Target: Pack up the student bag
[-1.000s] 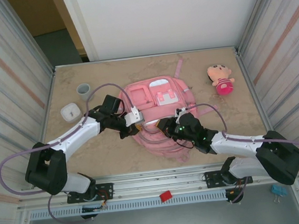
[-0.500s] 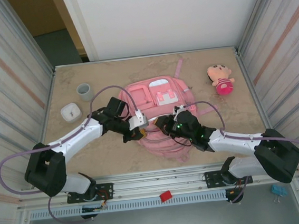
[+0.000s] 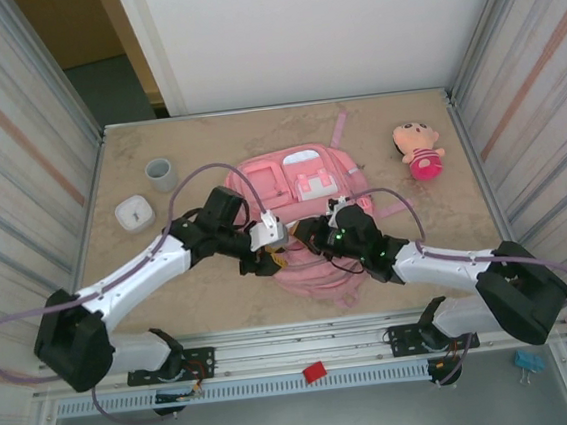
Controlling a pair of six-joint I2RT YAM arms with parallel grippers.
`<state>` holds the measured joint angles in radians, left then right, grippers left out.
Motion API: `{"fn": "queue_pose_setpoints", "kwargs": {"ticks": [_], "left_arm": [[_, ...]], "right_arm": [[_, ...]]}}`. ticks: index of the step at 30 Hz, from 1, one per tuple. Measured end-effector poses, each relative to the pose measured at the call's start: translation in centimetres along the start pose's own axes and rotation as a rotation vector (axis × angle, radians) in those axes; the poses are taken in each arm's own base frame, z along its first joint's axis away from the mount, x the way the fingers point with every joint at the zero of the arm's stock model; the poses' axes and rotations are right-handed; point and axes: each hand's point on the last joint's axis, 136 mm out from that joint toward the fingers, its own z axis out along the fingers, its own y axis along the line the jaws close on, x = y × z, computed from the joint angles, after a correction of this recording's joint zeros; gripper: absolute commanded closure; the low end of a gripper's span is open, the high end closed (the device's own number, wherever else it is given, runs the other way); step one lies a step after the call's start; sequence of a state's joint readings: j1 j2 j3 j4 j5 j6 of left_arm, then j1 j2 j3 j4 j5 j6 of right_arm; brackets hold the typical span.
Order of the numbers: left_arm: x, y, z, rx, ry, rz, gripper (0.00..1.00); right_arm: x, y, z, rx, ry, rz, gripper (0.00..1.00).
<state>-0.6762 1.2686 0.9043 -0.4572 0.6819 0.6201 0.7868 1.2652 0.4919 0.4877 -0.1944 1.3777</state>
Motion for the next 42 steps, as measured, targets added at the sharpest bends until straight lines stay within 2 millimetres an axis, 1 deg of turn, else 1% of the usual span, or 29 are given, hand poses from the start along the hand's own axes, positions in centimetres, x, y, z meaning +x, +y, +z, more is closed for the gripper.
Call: {"fn": "queue_pose_setpoints", "kwargs": {"ticks": [2,4,7,10,14,20,26,28,30,32,34,36,37,40,42], "left_arm": [[-0.6,0.2,-1.0,-0.053,-0.012,0.056,0.50],[-0.6,0.6,-1.9,-0.120,0.000,0.113,0.49],[0.2,1.6,-2.5,-0.200,0.053,0.178,0.48],[1.1,2.7,-2.4,-0.249,0.105,0.235,0.48],[1.1,3.6,-1.9,-0.293,0.095,0.318,0.48],[1.3,4.2,-0.3,-0.281,0.097,0.397,0.48],[2.0,4.4,0.7,-0.262,0.124,0.436,0.51],[2.2,4.5,1.0,-0.261,0.132,0.442,0.55],[2.4,4.8,1.1,-0.271,0.140,0.449,0.61],[2.4,5.0,1.1,-0.285,0.137,0.457,0.71],[2.5,5.1,1.2,-0.289,0.134,0.465,0.88],[2.5,4.9,1.3,-0.283,0.136,0.471,0.97],[2.5,4.8,1.3,-0.280,0.137,0.471,1.00],[2.5,4.2,1.0,-0.279,0.134,0.468,1.00],[2.4,3.6,0.6,-0.291,0.126,0.452,1.00]], "right_arm": [[-0.2,0.0,-0.2,0.003,0.029,-0.016,0.89],[-0.4,0.3,-0.4,0.007,0.059,-0.040,0.89],[-0.5,0.7,-0.9,0.012,0.092,-0.070,0.89],[-0.4,0.7,-1.3,0.022,0.117,-0.094,0.89],[0.0,0.5,-1.5,0.030,0.137,-0.119,0.89],[0.2,0.3,-1.6,0.038,0.153,-0.122,0.89],[0.3,0.9,-1.7,0.023,0.169,-0.137,0.88],[0.3,1.1,-1.7,0.022,0.174,-0.138,0.87],[0.5,1.3,-1.7,0.016,0.186,-0.138,0.86],[0.7,1.4,-1.7,0.011,0.196,-0.138,0.86],[0.8,1.5,-1.8,0.006,0.207,-0.136,0.86],[0.7,1.6,-1.9,-0.001,0.212,-0.133,0.85],[0.6,1.7,-1.9,-0.006,0.218,-0.132,0.85],[0.6,1.8,-2.0,-0.016,0.237,-0.129,0.84],[0.8,2.0,-1.8,-0.026,0.262,-0.130,0.81]]}}
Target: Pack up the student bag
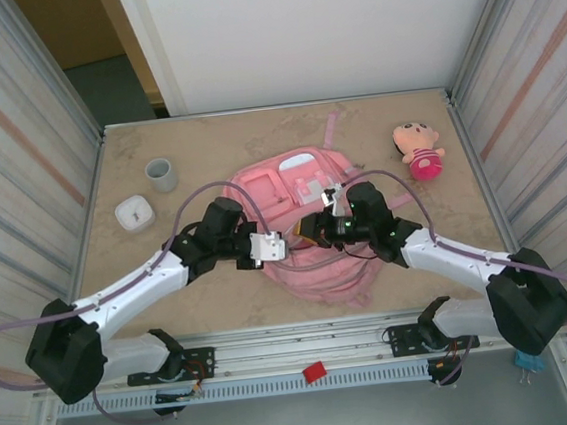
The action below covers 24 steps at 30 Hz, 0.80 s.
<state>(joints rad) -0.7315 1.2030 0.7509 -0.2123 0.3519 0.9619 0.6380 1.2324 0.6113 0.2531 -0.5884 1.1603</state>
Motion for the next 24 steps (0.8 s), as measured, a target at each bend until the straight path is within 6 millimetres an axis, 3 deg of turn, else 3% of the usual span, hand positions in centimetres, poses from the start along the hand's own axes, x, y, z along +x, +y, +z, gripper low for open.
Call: {"fn": "queue_pose_setpoints", "kwargs": {"ticks": [5,8,13,18,24], "left_arm": [[-0.3,-0.9,-1.3,-0.034,-0.012,-0.085,1.00],[-0.1,-1.2,-1.4,-0.039,-0.006,-0.154,1.00],[0.1,-1.4,-1.1,-0.029,-0.004,-0.233,1.00],[0.3,-1.7,-0.6,-0.007,0.001,-0.282,1.00],[0.3,-1.5,-0.6,0.014,-0.019,-0.341,1.00]], "right_arm": [[0.1,0.9,0.3,-0.025,0.049,-0.058,0.59],[0.0,1.3,0.2,-0.026,0.059,-0.098,0.52],[0.7,1.3,0.3,0.018,0.079,-0.161,0.49],[3.2,1.1,-0.1,0.092,0.100,-0.260,0.48],[3.7,1.7,-2.4,0.141,0.030,-0.330,0.46]]}}
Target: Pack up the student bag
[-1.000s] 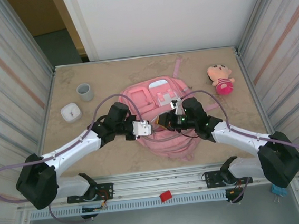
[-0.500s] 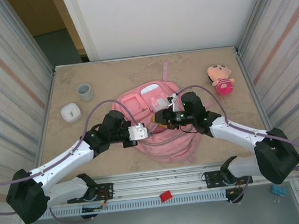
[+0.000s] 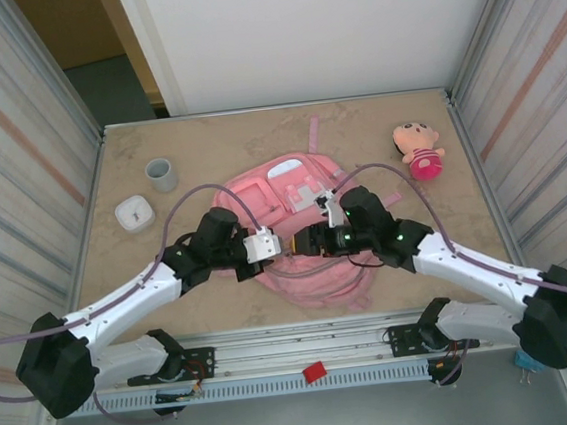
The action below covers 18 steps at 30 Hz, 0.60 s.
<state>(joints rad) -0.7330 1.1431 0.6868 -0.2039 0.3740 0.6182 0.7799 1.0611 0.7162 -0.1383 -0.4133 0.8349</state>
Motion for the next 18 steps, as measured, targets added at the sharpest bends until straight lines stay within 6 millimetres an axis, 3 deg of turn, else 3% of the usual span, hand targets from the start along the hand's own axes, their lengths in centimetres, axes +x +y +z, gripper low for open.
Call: {"fn": "queue_pose_setpoints", "kwargs": {"ticks": [7,12,18], "left_arm": [[-0.4,0.0,0.3,0.043,-0.043,-0.102,1.00],[-0.5,-0.5,0.9,0.089,-0.058,-0.145,1.00],[-0.6,-0.8,1.1,0.116,-0.068,-0.164,1.00]], "right_arm": [[1.0,0.6,-2.7,0.026,-0.085,-0.066,0.49],[3.5,0.0,-1.5,0.057,-0.030,-0.093,0.52],[4.5,-1.9,0.7,0.149,0.007,-0.097,0.52]]}}
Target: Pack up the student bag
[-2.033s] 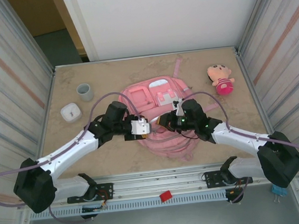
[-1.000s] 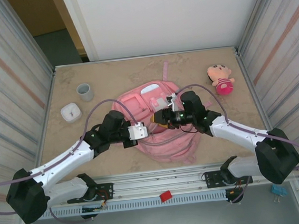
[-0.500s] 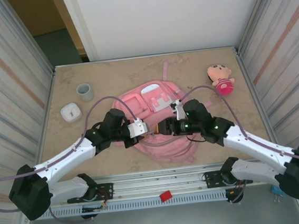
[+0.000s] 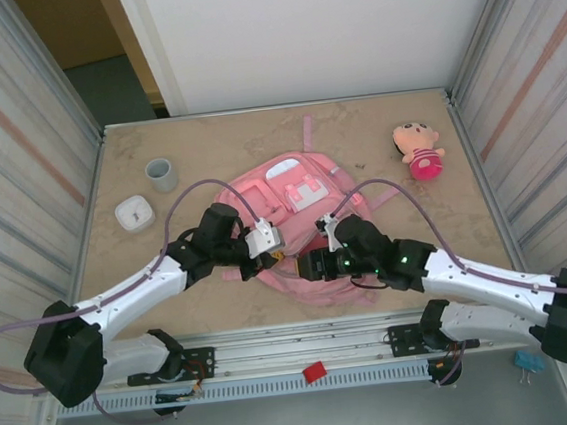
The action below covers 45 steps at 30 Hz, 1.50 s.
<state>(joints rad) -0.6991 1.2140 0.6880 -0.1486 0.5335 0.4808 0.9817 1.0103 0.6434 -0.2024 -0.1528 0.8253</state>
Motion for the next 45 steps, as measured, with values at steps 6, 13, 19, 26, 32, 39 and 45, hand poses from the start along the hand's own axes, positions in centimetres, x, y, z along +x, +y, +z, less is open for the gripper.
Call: {"fn": "queue_pose_setpoints", "kwargs": {"ticks": [6,13,19,26,32,39,45], "left_arm": [[-0.2,-0.4,-0.1,0.030,-0.015,-0.029,1.00],[-0.5,-0.6,-0.2,0.038,-0.028,-0.045,1.00],[-0.1,-0.5,-0.4,0.031,-0.016,0.000,0.51],[0.9,-0.5,-0.2,-0.014,-0.005,0.150,0.39],[0.6,0.5,0.1,-0.064,-0.012,0.270,0.41],[1.2,0.9,1.3,-0.052,0.001,0.306,0.63],[1.0,0.8,1.4,-0.041,-0.016,0.330,0.91]], "right_arm": [[0.4,-1.5,1.8,0.065,0.024,-0.006,0.58],[0.1,-1.9,2.3,0.099,0.021,-0.022,0.65],[-0.1,-1.9,2.3,0.105,0.010,-0.029,0.71],[-0.5,-1.6,1.9,0.096,-0.010,-0.031,0.73],[-0.6,-1.5,1.8,0.093,-0.013,-0.031,0.73],[-0.9,-1.4,1.6,0.083,-0.023,-0.024,0.73],[-1.9,-1.2,1.2,0.064,-0.062,-0.016,0.70]]}}
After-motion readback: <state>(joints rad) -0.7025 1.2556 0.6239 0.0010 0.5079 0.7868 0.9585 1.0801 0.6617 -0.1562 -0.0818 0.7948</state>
